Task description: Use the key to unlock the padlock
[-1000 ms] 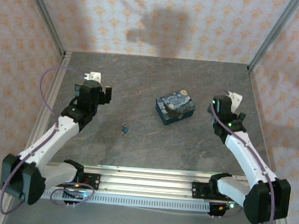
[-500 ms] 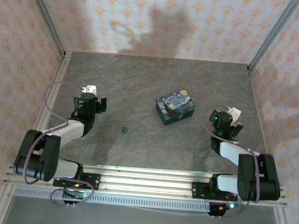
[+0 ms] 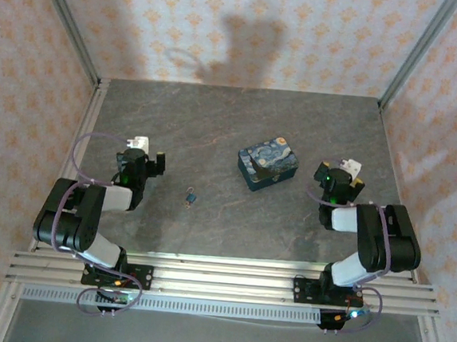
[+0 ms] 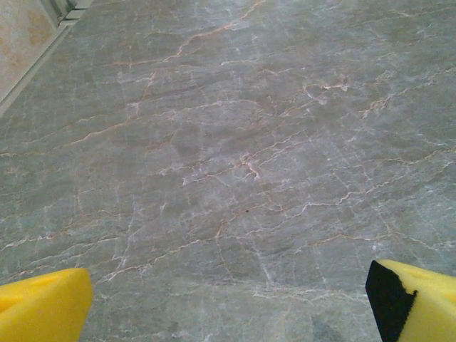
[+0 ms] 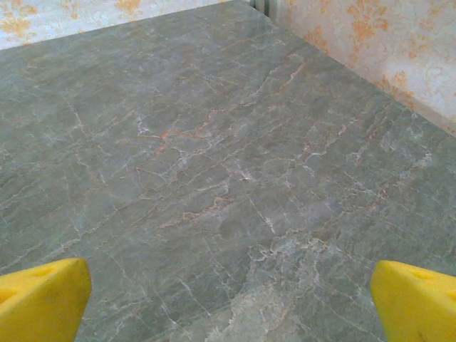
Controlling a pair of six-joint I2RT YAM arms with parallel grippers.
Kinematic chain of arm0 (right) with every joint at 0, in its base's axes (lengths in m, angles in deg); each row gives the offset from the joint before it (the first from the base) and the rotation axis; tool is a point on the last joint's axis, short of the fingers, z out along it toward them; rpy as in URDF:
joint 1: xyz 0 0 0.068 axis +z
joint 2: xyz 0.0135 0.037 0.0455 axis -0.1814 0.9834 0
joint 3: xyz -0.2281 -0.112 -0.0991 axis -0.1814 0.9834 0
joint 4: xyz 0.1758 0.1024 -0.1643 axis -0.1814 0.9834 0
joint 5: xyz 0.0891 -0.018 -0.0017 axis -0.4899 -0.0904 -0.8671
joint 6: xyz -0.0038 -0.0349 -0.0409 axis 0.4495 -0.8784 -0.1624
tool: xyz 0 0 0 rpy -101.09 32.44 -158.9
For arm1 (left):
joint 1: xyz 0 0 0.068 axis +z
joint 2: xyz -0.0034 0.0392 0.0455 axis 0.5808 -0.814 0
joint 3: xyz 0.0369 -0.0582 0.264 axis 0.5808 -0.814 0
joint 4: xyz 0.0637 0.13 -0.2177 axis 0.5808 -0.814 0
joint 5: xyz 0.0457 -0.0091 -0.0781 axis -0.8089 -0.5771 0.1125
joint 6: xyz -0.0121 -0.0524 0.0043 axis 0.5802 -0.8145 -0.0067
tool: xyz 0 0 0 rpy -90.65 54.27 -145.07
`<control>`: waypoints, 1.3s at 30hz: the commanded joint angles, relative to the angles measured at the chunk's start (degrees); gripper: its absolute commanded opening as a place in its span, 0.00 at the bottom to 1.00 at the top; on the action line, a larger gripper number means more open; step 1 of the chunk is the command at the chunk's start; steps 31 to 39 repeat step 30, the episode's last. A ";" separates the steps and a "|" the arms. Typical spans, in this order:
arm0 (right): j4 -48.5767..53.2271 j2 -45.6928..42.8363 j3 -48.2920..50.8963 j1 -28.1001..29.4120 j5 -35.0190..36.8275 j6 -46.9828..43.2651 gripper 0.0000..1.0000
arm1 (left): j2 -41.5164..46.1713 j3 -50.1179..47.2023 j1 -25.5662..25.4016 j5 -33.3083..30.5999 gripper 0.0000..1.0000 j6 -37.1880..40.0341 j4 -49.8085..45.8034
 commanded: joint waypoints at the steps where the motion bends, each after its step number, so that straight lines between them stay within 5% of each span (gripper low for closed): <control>1: -1.71 -0.34 -1.16 -0.02 -0.49 -1.07 0.99 | 0.51 1.28 0.29 0.45 1.00 -0.37 2.47; 39: -0.48 -0.29 -1.71 0.32 -0.46 -1.34 0.99 | 0.48 1.28 0.30 0.47 1.00 -0.33 2.36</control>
